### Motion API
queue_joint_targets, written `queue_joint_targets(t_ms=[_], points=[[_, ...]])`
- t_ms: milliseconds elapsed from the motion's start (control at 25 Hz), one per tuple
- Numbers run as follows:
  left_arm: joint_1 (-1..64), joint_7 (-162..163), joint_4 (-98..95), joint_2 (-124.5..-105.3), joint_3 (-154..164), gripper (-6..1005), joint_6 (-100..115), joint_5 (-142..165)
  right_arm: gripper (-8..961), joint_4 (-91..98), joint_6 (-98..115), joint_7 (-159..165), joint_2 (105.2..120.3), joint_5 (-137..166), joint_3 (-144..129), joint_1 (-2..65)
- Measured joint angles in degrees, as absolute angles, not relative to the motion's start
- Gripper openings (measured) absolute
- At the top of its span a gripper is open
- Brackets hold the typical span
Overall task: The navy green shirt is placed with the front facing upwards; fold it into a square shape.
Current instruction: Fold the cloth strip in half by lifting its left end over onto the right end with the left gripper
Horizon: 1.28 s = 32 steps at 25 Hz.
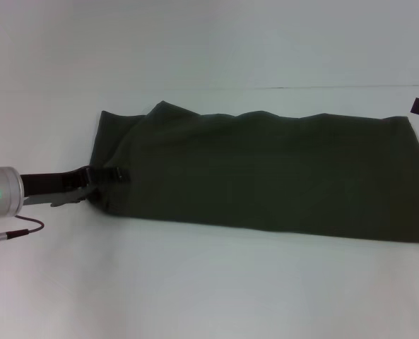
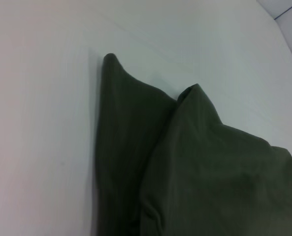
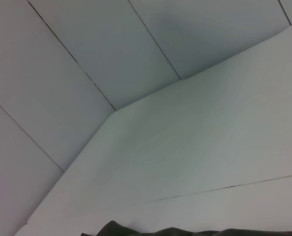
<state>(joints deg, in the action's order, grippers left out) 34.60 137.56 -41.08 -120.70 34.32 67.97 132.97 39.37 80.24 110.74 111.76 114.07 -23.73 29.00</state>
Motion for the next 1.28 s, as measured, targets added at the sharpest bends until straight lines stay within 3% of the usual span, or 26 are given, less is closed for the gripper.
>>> queue_joint_targets(t_ms=[1280], points=[[31.0, 137.4, -43.4, -120.32, 34.5, 873, 70.6, 135.1, 919, 39.4, 79.8, 110.9, 111.70, 113.9, -23.7, 29.3]])
